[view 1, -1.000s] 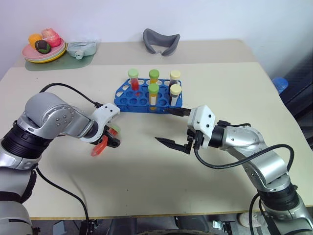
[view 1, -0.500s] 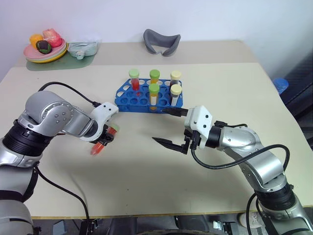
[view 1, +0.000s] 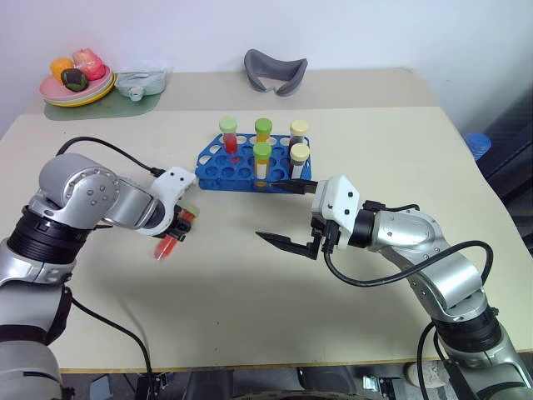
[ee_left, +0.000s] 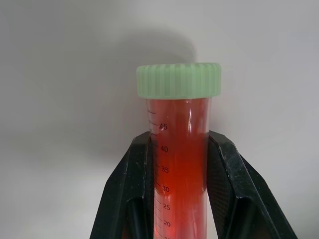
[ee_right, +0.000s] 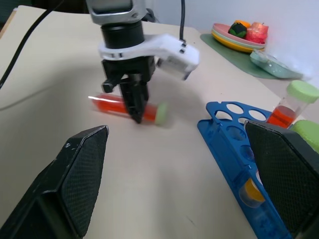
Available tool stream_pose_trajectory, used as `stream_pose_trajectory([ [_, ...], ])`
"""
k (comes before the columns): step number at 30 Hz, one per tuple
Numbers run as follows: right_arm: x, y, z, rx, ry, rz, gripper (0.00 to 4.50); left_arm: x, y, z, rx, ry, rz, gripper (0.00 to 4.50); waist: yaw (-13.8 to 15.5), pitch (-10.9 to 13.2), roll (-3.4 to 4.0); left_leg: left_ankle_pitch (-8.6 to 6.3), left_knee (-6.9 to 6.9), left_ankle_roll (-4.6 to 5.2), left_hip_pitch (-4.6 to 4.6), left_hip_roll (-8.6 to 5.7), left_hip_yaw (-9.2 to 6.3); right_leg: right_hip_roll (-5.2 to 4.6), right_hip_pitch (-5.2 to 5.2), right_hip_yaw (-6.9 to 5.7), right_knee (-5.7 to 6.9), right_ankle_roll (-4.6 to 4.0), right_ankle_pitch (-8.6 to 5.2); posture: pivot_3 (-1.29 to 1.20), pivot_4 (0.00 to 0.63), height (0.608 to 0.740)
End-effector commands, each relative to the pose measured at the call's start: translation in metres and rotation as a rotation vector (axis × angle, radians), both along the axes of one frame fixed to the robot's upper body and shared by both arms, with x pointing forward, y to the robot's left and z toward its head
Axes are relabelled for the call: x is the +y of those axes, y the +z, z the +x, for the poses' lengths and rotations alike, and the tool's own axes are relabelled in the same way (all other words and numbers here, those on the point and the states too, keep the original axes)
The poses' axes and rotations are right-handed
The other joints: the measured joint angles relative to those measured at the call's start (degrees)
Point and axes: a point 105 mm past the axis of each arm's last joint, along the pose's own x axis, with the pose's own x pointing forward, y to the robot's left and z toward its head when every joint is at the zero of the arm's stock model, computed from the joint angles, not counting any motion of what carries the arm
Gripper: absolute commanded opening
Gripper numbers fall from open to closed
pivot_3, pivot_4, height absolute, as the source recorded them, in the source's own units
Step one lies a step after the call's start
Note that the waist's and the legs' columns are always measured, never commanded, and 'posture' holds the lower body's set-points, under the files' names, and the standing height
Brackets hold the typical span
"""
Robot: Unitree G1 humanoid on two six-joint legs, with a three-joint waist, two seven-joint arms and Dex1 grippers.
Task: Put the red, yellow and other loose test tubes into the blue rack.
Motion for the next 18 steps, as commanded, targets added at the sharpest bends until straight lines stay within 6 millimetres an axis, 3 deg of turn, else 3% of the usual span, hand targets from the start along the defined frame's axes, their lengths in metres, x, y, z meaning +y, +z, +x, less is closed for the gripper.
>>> stream_pose_trajectory([
  [1,0.001,0.009,-0.003,-0.033,0.015,0.008,4.5,0.01,0.068,0.032,-0.459,0.108,-0.088,0.81,-0.1,0.0,-0.01,0.0,0.0,0.0,-0.01,0.0,-0.01,0.0,-0.01,-0.01,-0.01,0.0,0.0,0.0,0.15,0.74],
  [3,-0.001,0.009,-0.001,-0.026,0.0,0.013,4.5,0.004,0.107,0.039,-0.759,0.089,-0.193,0.81,0.0,0.0,-0.02,0.11,-0.02,-0.19,-0.03,0.01,0.02,-0.01,-0.06,0.01,-0.01,0.0,0.0,0.0,0.15,0.74],
  [5,-0.003,0.009,0.001,-0.02,-0.022,0.025,4.5,0.001,0.121,0.038,-0.907,0.064,-0.241,0.81,0.1,0.0,-0.01,0.17,-0.02,-0.31,-0.06,0.02,0.02,-0.01,-0.08,0.0,-0.03,-0.01,0.0,0.0,0.15,0.74],
  [7,-0.008,0.008,0.007,-0.01,-0.072,0.043,4.5,-0.02,0.128,0.029,-1.006,-0.065,-0.391,0.81,0.3,0.0,0.02,0.17,-0.04,-0.31,-0.06,0.0,0.06,-0.05,-0.05,0.0,-0.08,0.0,0.0,0.0,0.15,0.74],
  [9,-0.012,0.005,0.011,-0.003,-0.113,0.048,4.5,-0.027,0.129,0.023,-1.134,-0.106,-0.406,0.81,0.6,0.0,0.02,0.17,-0.05,-0.3,-0.05,-0.01,0.1,-0.08,-0.01,0.0,-0.14,0.0,0.0,0.0,0.15,0.74],
  [12,-0.02,-0.001,0.014,0.022,-0.169,0.065,4.5,-0.037,0.109,0.028,-1.24,-0.14,-0.339,0.81,1.2,0.0,0.01,0.15,-0.03,-0.27,-0.06,-0.01,0.11,-0.07,0.01,0.0,-0.19,0.01,0.01,0.0,0.15,0.74],
  [18,-0.031,-0.005,0.016,0.036,-0.235,0.074,4.5,-0.056,0.081,0.039,-1.296,-0.16,-0.394,0.81,1.5,0.0,0.0,-0.05,0.0,0.08,-0.06,-0.04,0.11,-0.09,0.1,-0.02,-0.31,0.03,0.02,0.0,0.15,0.74],
])
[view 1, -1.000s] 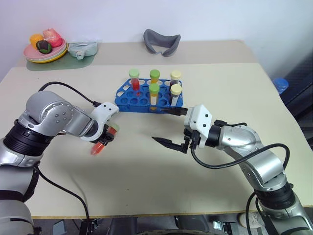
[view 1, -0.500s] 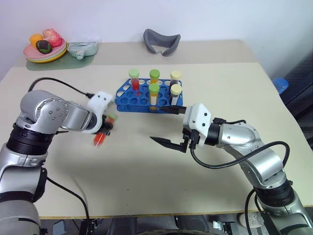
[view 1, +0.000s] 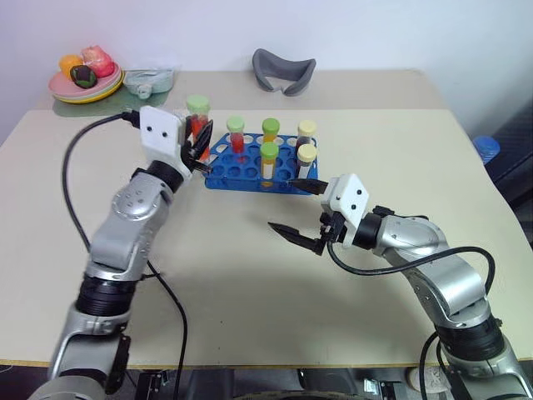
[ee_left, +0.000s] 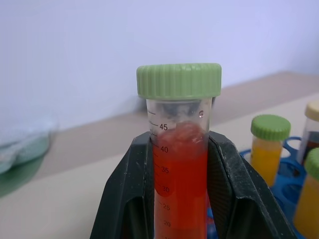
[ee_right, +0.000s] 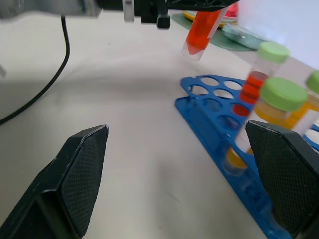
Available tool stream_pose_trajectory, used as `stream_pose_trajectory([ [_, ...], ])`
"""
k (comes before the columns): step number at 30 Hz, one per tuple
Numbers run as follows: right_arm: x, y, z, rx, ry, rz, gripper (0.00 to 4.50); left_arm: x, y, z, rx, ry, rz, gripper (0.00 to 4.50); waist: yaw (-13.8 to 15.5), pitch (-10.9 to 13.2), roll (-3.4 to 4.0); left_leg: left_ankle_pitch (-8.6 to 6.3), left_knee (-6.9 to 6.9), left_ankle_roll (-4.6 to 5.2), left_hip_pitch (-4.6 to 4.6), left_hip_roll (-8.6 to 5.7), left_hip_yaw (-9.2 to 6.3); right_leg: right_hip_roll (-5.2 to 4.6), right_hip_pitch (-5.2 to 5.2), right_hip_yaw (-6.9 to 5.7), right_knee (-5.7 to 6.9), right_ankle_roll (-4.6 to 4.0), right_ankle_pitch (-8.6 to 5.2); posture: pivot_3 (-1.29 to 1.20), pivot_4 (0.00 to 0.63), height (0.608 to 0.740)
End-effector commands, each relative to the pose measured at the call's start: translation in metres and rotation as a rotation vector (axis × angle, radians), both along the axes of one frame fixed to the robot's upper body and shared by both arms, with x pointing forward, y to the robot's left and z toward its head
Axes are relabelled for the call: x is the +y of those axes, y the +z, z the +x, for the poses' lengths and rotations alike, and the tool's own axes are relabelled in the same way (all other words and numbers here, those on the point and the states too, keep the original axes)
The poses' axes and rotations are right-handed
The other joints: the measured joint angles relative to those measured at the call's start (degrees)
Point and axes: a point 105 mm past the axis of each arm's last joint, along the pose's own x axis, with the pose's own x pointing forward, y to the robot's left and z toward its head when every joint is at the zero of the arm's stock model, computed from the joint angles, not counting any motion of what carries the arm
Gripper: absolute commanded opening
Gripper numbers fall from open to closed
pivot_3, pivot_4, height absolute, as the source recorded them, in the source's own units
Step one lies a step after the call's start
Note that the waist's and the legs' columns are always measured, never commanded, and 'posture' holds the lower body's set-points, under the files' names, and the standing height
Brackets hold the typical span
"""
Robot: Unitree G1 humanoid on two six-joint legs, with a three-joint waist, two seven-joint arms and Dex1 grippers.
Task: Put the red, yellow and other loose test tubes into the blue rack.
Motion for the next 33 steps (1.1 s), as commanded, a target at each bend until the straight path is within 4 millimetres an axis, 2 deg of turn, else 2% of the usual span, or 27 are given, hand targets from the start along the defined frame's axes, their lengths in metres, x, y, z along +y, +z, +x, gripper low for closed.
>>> stream_pose_trajectory([
  [1,-0.008,0.007,0.0,-0.032,-0.044,0.016,4.5,-0.012,-0.005,-0.001,-0.077,-0.04,0.022,0.81,0.0,0.0,0.0,0.0,0.0,0.01,0.0,0.0,0.0,0.0,0.0,0.0,-0.01,0.0,0.0,0.0,0.15,0.74],
  [9,-0.017,0.006,-0.001,-0.024,-0.087,0.012,4.5,-0.025,-0.033,0.011,-0.058,-0.093,-0.03,0.81,-0.1,0.0,0.0,-0.02,0.0,0.04,0.02,0.0,-0.01,0.01,0.02,0.0,0.0,0.0,0.0,0.0,0.15,0.74],
  [17,-0.016,0.004,-0.002,-0.019,-0.088,0.01,4.5,-0.041,-0.041,0.02,-0.058,-0.122,-0.034,0.81,-0.1,0.0,0.01,-0.02,0.0,0.04,0.06,0.0,-0.02,0.01,0.07,-0.03,0.0,0.01,0.0,0.0,0.15,0.74],
  [24,-0.016,0.003,-0.002,-0.019,-0.086,0.007,4.5,-0.046,-0.043,0.02,-0.057,-0.133,-0.016,0.81,0.0,0.0,0.01,-0.02,0.0,0.04,0.05,-0.01,-0.03,0.01,0.08,-0.03,-0.01,0.01,0.0,0.0,0.15,0.74],
  [31,-0.016,0.002,-0.003,-0.016,-0.077,0.004,4.5,-0.037,-0.04,0.014,-0.054,-0.127,-0.056,4.31,-0.2,0.0,0.01,-0.02,0.0,0.04,0.05,-0.01,-0.04,0.01,0.08,-0.04,-0.01,0.01,0.0,0.0,0.15,0.74],
  [33,-0.019,0.003,-0.002,-0.017,-0.077,-0.002,4.5,-0.029,-0.035,0.007,-0.053,-0.129,-0.076,4.45,-0.3,0.0,0.01,-0.02,0.0,0.04,0.06,0.0,-0.04,0.01,0.08,-0.03,-0.01,0.01,0.0,0.0,0.15,0.74],
])
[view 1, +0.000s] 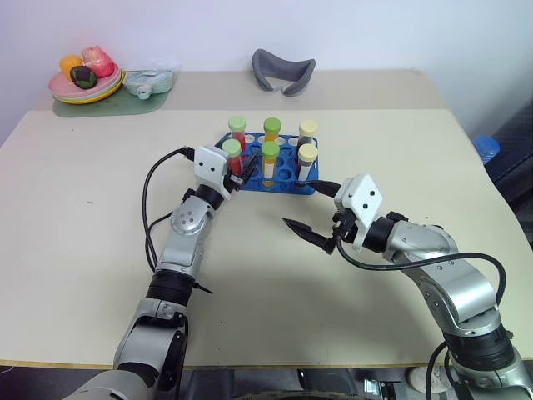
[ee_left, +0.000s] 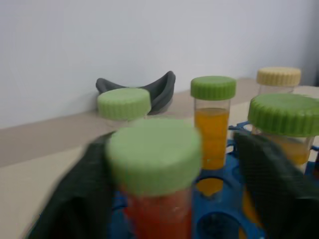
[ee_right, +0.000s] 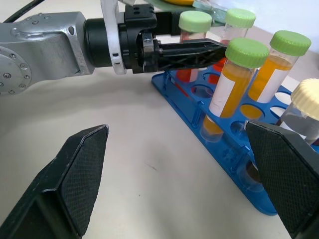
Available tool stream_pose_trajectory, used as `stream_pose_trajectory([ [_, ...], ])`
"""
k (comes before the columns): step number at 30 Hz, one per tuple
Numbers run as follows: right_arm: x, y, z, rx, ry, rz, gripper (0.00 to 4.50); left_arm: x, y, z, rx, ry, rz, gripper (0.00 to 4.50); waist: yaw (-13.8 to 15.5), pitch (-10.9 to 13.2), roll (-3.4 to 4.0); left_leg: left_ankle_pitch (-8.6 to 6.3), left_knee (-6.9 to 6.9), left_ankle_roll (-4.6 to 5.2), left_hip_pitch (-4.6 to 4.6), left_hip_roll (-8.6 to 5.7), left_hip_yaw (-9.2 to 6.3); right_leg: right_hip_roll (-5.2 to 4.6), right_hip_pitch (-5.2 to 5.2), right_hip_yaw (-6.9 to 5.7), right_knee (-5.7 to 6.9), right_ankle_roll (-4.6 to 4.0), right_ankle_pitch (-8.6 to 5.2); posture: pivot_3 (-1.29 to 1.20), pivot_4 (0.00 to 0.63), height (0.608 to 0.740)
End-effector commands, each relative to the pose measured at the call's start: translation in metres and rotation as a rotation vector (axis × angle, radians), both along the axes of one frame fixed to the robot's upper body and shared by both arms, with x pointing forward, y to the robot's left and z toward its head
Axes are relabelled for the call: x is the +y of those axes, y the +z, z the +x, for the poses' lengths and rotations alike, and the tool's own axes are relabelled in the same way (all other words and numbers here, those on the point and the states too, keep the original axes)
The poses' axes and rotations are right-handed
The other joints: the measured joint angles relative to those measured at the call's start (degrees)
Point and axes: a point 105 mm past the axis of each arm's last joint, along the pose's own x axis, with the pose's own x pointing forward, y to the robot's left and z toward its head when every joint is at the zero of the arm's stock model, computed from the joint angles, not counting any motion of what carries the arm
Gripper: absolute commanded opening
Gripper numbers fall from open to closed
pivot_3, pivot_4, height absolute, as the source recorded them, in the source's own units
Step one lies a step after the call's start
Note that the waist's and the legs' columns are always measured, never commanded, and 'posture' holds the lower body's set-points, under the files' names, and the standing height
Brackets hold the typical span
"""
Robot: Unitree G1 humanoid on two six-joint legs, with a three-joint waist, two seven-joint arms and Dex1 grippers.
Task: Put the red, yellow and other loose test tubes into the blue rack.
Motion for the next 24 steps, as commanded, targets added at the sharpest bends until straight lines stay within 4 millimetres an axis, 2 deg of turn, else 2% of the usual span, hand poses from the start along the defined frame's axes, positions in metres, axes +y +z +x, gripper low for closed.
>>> stream_pose_trajectory([
  [1,-0.004,0.014,-0.005,-0.062,0.015,-0.003,4.5,0.02,0.02,-0.014,-0.044,0.009,-0.044,4.45,-0.1,0.0,0.0,0.0,0.0,0.0,0.01,0.0,0.0,0.0,0.0,0.0,0.01,0.0,0.0,0.0,0.15,0.74],
  [4,-0.015,0.017,-0.002,-0.062,0.0,-0.013,4.5,0.043,0.026,-0.032,-0.034,0.02,-0.024,4.45,-0.1,0.0,0.01,0.0,-0.01,0.0,0.02,0.02,-0.01,0.02,0.0,0.01,0.03,0.0,0.0,0.0,0.15,0.74],
  [7,-0.038,0.018,0.001,-0.041,-0.039,-0.025,4.5,0.07,0.028,-0.056,0.008,0.017,0.038,4.45,0.1,0.0,0.02,-0.01,-0.02,0.02,0.02,0.04,-0.01,0.01,0.0,0.0,0.03,0.0,0.0,0.0,0.15,0.74],
  [13,-0.097,0.014,0.008,0.01,-0.176,-0.056,4.5,0.129,0.007,-0.094,0.176,0.115,0.194,4.45,0.1,0.0,0.02,-0.09,-0.03,0.16,0.06,0.03,0.0,-0.02,0.13,-0.01,-0.1,0.0,-0.01,0.0,0.15,0.74],
  [15,-0.109,0.012,0.012,0.02,-0.204,-0.058,4.5,0.141,0.001,-0.101,0.217,0.151,0.217,4.45,0.0,0.0,0.02,-0.1,-0.03,0.18,0.14,0.04,0.01,0.0,0.18,-0.01,-0.09,-0.01,-0.01,0.0,0.15,0.74],
  [17,-0.113,0.003,0.015,0.024,-0.21,-0.08,4.5,0.159,-0.006,-0.109,0.245,0.219,0.227,4.45,0.1,0.0,0.02,-0.12,-0.05,0.2,0.25,0.04,0.02,0.0,0.29,0.0,-0.11,-0.01,-0.01,0.0,0.15,0.74],
  [19,-0.113,-0.002,0.017,0.026,-0.207,-0.084,4.5,0.167,-0.01,-0.115,0.263,0.252,0.234,4.45,0.0,0.0,0.02,-0.13,-0.06,0.22,0.28,0.05,0.03,0.01,0.33,0.0,-0.14,-0.01,-0.01,0.0,0.15,0.74],
  [24,-0.105,-0.011,0.02,0.036,-0.172,-0.063,4.5,0.155,-0.016,-0.126,0.268,0.262,0.209,4.45,0.1,0.0,0.02,-0.14,-0.05,0.23,0.27,0.05,0.03,-0.02,0.36,0.0,-0.19,-0.01,-0.01,0.0,0.15,0.74],
])
